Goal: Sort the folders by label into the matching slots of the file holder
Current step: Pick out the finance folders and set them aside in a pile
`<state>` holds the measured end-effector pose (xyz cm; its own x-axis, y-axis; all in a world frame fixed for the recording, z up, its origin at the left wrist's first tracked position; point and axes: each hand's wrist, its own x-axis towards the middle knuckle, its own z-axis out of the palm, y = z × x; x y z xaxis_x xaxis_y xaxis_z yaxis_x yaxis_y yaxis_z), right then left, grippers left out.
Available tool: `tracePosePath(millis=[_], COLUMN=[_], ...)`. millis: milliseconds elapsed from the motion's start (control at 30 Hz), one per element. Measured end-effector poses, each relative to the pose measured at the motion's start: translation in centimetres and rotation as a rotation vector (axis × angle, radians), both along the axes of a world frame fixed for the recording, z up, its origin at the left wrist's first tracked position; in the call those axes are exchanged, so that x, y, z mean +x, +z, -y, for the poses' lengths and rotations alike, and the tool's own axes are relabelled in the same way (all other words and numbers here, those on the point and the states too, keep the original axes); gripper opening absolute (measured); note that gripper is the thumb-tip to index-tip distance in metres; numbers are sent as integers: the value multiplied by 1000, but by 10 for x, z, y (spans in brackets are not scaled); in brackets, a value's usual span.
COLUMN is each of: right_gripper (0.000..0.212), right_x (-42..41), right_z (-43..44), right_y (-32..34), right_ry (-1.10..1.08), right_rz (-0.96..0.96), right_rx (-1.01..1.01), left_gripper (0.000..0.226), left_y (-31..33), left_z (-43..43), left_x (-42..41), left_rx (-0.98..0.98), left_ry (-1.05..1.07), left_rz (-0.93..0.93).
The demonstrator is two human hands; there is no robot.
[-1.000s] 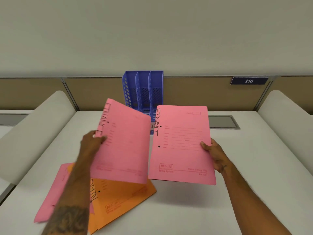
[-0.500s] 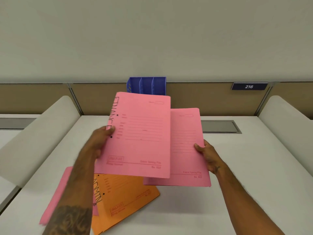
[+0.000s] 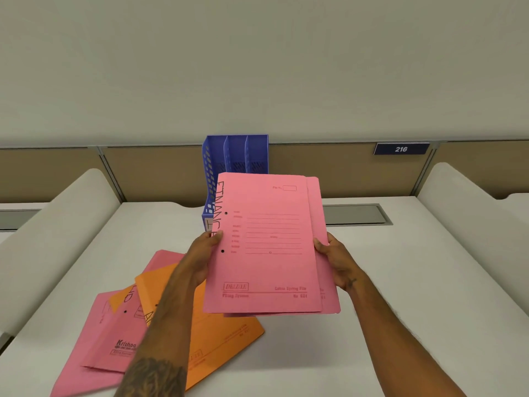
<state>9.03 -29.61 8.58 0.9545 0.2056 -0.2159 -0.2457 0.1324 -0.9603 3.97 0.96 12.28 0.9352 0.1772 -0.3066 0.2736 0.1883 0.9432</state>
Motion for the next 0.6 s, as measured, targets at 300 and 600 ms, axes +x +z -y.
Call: tracePosePath(millis=[300,600], right_gripper=[50,36], right_x=[-17,-27], right_z=[1,30], right_y=[-6,-8], right_ry=[-55,-59], right_rz=[-70,-54], right_rx=[-54,-65], left_gripper=[21,37], left_y=[-13,-39], left_z=[23,52], left_x=[3,4], left_rx=[28,93], left_ry=[-116,-177], left_rz=[49,77])
